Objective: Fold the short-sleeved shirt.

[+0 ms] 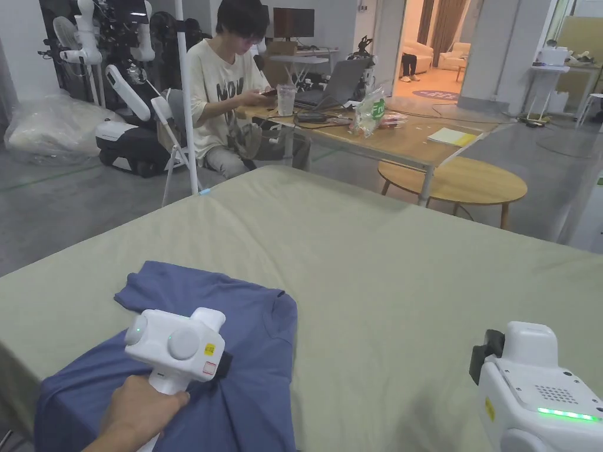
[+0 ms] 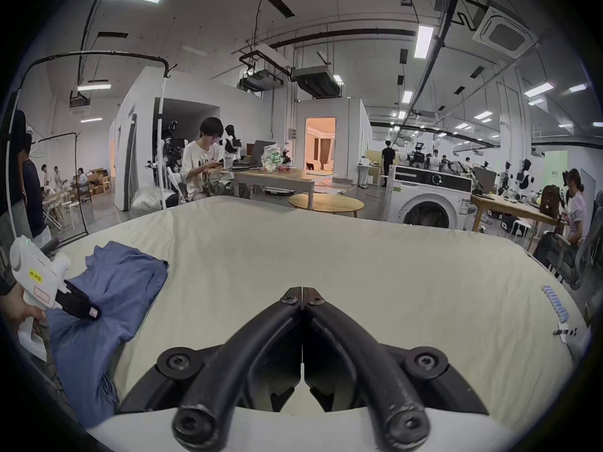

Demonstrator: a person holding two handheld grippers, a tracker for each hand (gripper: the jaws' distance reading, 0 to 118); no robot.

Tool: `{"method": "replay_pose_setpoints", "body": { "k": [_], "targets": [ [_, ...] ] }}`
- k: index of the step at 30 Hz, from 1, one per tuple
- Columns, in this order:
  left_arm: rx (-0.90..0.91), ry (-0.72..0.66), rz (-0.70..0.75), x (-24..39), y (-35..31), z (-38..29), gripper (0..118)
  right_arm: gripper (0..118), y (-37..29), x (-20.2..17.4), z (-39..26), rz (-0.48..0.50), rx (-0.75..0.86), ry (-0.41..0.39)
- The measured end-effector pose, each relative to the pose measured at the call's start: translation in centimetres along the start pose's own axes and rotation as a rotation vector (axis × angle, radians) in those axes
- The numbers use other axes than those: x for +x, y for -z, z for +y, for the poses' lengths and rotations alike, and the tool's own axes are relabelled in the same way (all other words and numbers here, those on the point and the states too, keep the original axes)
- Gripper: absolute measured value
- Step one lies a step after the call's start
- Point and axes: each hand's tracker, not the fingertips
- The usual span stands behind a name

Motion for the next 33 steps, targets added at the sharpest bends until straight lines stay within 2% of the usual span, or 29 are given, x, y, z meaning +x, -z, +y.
{"method": "replay_pose_setpoints", "body": {
  "k": [5,9,11,14,19,25,29,33],
  "targets": [
    [0.139,-0.089,-0.092,-0.4,-4.1,2.1,0,0,-0.5,1.0,0.3,-0.012,0.015,0.003],
    [0.264,-0.016,-0.108,1.3,-7.8,4.9,0,0,-1.0,2.2,0.9,-0.03,0.028,0.012],
    [0.331,-0.032,-0.16,2.4,-10.3,7.1,0,0,-1.3,2.9,1.2,-0.043,0.037,0.016],
    [0.406,0.02,-0.234,6.3,-14.0,10.1,0,0,-1.8,4.3,1.7,-0.052,0.045,0.022],
    [0.503,0.168,-0.351,15.3,-17.9,14.0,0,0,-3.3,7.3,2.9,-0.099,0.071,0.027],
    [0.567,0.283,-0.542,27.8,-18.8,16.3,0,0,-6.8,12.8,3.8,-0.195,0.101,0.029],
    [0.518,0.352,-0.655,36.6,-17.4,15.9,0,0,-9.8,17.1,4.0,-0.284,0.116,0.035],
    [0.403,0.413,-0.771,44.5,-14.6,12.6,0,0,-13.0,21.4,3.2,-0.389,0.118,0.063]
  ]
}}
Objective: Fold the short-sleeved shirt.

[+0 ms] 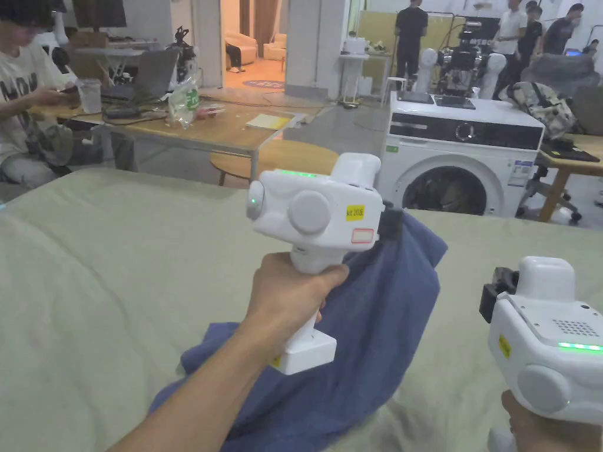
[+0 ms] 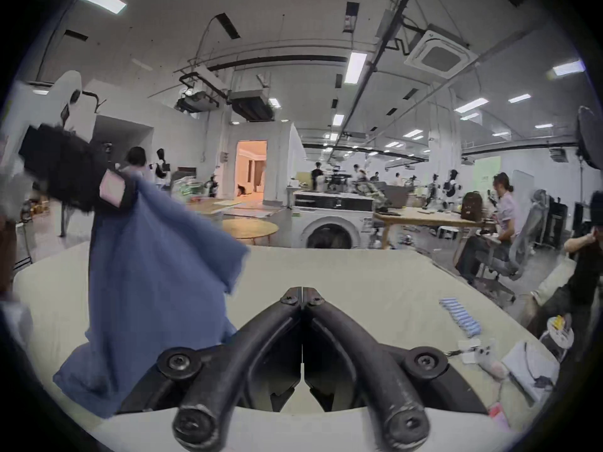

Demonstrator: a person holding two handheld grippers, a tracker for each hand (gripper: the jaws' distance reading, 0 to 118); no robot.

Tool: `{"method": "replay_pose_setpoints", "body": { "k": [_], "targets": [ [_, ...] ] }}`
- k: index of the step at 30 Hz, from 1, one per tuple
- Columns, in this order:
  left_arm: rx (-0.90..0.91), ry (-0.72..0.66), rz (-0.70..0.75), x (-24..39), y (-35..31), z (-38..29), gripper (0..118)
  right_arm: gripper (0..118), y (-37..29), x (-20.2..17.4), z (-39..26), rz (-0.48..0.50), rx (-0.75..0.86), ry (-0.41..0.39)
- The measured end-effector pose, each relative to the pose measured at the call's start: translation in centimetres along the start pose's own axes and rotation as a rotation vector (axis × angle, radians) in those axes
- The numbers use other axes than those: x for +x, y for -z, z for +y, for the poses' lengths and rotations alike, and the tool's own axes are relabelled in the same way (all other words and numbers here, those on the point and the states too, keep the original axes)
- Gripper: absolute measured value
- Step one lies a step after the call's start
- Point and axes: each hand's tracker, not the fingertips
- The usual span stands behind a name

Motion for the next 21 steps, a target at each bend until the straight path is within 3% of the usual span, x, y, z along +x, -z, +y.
{"method": "replay_pose_setpoints", "body": {
  "k": [7,12,13,14,15,18,21],
  "targets": [
    [-0.197,0.071,-0.188,7.7,6.3,-9.4,0,0,-1.7,6.7,-2.2,-0.115,-0.052,0.034],
    [-0.252,0.043,-0.218,8.8,6.7,-13.9,1,0,-1.9,8.2,-3.5,-0.147,-0.089,0.042],
    [-0.262,0.049,-0.22,8.8,6.6,-14.3,14,0,-1.8,8.1,-3.6,-0.147,-0.094,0.043],
    [-0.278,0.052,-0.222,8.6,6.5,-14.4,42,0,-1.8,7.9,-3.7,-0.146,-0.097,0.043],
    [-0.282,0.047,-0.226,8.3,6.5,-14.4,54,0,-1.8,7.8,-3.8,-0.143,-0.1,0.043],
    [-0.24,0.011,-0.183,6.7,4.5,-14.2,66,0,-1.6,6.8,-3.8,-0.116,-0.109,0.042],
    [-0.132,-0.034,-0.09,4.1,1.5,-13.1,67,0,-1.7,5.2,-3.6,-0.076,-0.096,0.024]
  ]
}}
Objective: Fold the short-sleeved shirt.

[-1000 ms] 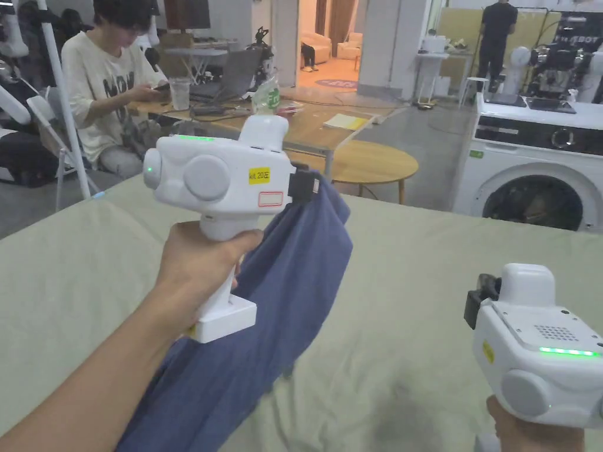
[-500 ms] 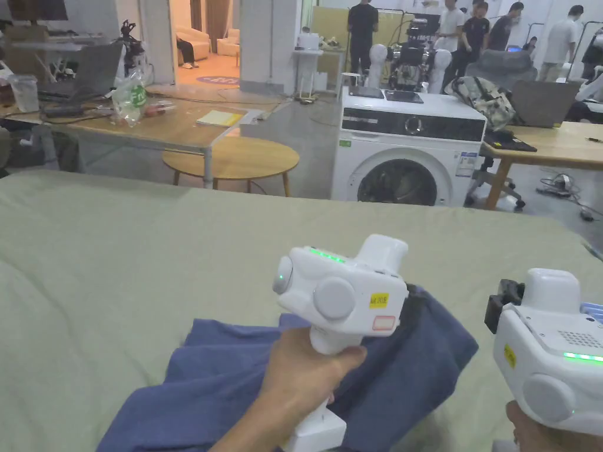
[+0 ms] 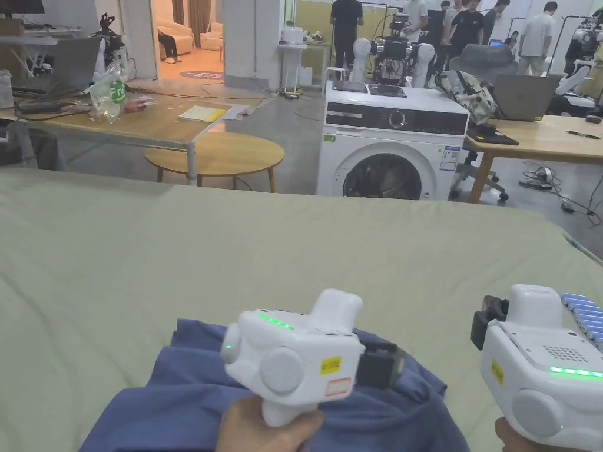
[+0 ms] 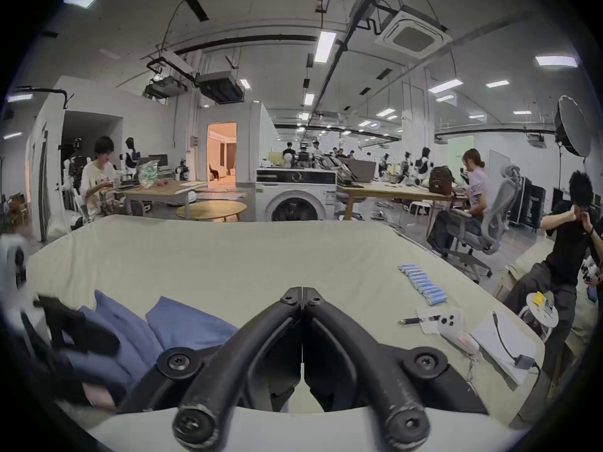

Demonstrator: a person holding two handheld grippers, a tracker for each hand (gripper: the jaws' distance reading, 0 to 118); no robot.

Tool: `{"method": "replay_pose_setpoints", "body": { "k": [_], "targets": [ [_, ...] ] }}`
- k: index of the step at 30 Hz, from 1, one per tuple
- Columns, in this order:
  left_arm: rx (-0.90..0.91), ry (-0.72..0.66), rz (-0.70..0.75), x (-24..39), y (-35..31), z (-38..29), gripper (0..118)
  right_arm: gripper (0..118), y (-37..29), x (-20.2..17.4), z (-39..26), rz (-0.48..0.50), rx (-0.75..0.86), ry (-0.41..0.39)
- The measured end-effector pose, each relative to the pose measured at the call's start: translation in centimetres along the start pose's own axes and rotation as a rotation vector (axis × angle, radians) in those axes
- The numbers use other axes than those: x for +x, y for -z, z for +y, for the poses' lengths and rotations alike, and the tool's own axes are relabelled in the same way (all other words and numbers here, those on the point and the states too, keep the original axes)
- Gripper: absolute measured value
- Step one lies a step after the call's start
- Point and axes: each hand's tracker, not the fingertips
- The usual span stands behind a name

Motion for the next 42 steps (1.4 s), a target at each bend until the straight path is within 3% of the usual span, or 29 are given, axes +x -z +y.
{"method": "replay_pose_setpoints", "body": {
  "k": [3,4,6,7,14,22,24,26,28,29,34,36,38,41,42],
  "targets": [
    [0.118,-0.073,0.113,-2.8,-3.9,-0.1,66,0,-0.2,-1.7,0.2,0.046,0.011,-0.013],
    [0.166,-0.086,0.159,-3.7,-5.2,-0.4,59,0,-0.2,-2.3,0.3,0.058,0.014,-0.012],
    [0.188,-0.077,0.264,-5.3,-7.0,-0.9,7,0,-0.1,-3.4,0.2,0.08,0.017,-0.008],
    [0.183,-0.067,0.32,-6.0,-7.5,-1.2,0,0,-0.1,-3.9,0.1,0.086,0.02,-0.006],
    [0.152,-0.154,0.428,-12.8,-10.5,-1.5,0,0,1.3,-6.9,-0.8,0.133,-0.023,-0.002],
    [-0.065,-0.29,0.45,-23.8,-7.5,1.4,0,0,3.1,-8.0,-0.2,0.159,-0.051,-0.017],
    [-0.147,-0.362,0.44,-26.1,-6.0,1.8,23,0,3.5,-8.0,-0.2,0.156,-0.058,-0.024],
    [-0.186,-0.388,0.428,-27.8,-4.7,1.9,29,0,3.8,-7.9,-0.2,0.153,-0.065,-0.029],
    [-0.245,-0.389,0.459,-29.4,-2.9,1.8,61,0,4.0,-7.6,-0.3,0.15,-0.075,-0.037],
    [-0.269,-0.386,0.478,-30.0,-2.1,1.6,68,0,4.1,-7.5,-0.5,0.145,-0.079,-0.041],
    [-0.453,-0.401,0.495,-31.7,1.9,-1.2,68,0,4.4,-6.5,-0.9,0.123,-0.102,-0.062],
    [-0.453,-0.31,0.531,-31.0,2.8,-1.6,67,0,4.7,-6.1,-1.0,0.114,-0.112,-0.07],
    [-0.415,-0.271,0.586,-29.9,3.1,-1.2,55,0,5.1,-5.6,-0.9,0.105,-0.127,-0.073],
    [-0.432,-0.14,0.567,-27.7,4.2,-1.2,3,0,6.1,-4.9,-0.7,0.09,-0.146,-0.072],
    [-0.44,-0.116,0.574,-27.3,4.4,-1.3,1,0,6.5,-4.8,-0.6,0.084,-0.15,-0.074]
  ]
}}
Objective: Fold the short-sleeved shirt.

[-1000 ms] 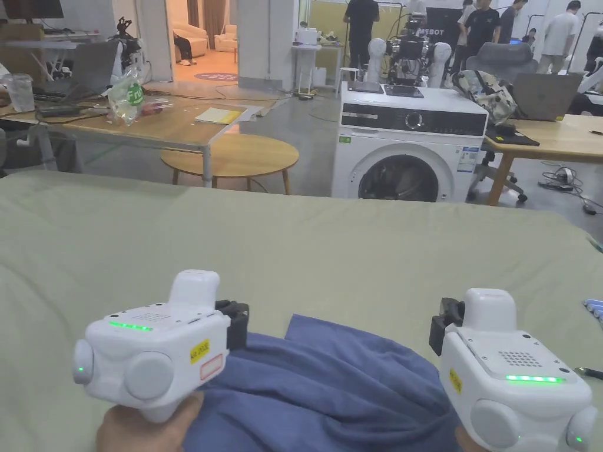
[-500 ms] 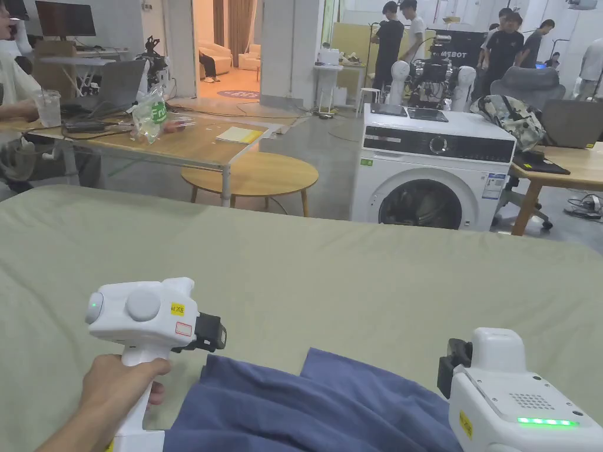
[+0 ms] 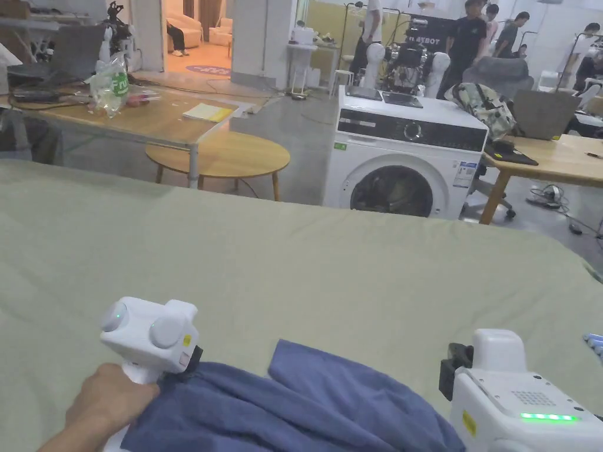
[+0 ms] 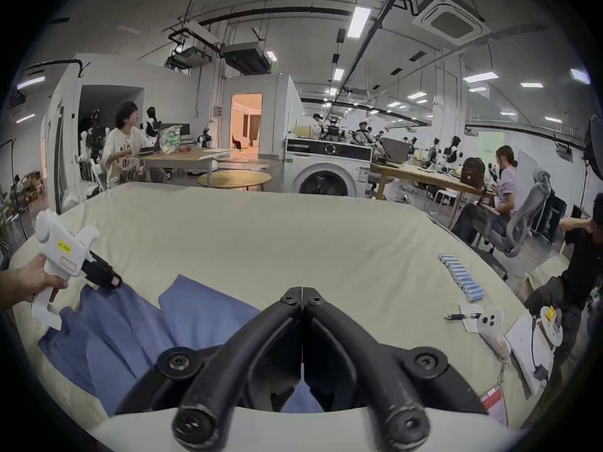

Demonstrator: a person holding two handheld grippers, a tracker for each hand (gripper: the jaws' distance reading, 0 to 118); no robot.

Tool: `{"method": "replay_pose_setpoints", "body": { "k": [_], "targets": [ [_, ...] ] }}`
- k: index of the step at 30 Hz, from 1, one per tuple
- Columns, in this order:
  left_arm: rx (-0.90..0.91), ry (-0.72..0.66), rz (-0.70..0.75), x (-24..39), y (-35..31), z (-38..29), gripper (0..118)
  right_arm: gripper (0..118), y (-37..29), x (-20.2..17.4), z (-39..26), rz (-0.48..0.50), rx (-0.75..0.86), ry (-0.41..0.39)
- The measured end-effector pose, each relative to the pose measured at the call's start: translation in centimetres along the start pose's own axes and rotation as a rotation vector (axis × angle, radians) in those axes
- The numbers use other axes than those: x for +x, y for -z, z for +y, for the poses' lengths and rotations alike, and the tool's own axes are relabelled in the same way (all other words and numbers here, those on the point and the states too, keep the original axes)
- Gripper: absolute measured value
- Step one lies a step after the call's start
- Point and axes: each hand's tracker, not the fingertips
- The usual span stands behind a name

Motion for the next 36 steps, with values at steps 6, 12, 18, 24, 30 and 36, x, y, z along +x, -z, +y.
{"method": "replay_pose_setpoints", "body": {
  "k": [6,12,18,24,30,36],
  "targets": [
    [0.057,-0.084,-0.096,-1.7,-2.8,-1.3,0,2,4.4,0.9,2.0,0.048,-0.151,-0.025],
    [0.18,-0.112,-0.127,-2.0,-7.2,-3.5,0,62,11.9,0.5,0.6,0.12,-0.451,-0.073],
    [0.191,-0.138,-0.133,-2.0,-8.7,-5.4,0,62,17.8,-0.3,-3.2,0.147,-0.655,-0.09],
    [0.183,-0.159,-0.135,-1.7,-8.5,-6.2,0,0,16.4,-0.7,-2.6,0.174,-0.591,-0.134],
    [0.218,-0.172,-0.13,-2.5,-9.6,-5.6,0,0,12.7,0.9,-1.2,0.113,-0.416,-0.122],
    [0.303,-0.199,-0.105,-5.0,-13.4,-3.3,0,0,8.0,5.6,4.0,0.02,-0.254,-0.036]
  ]
}}
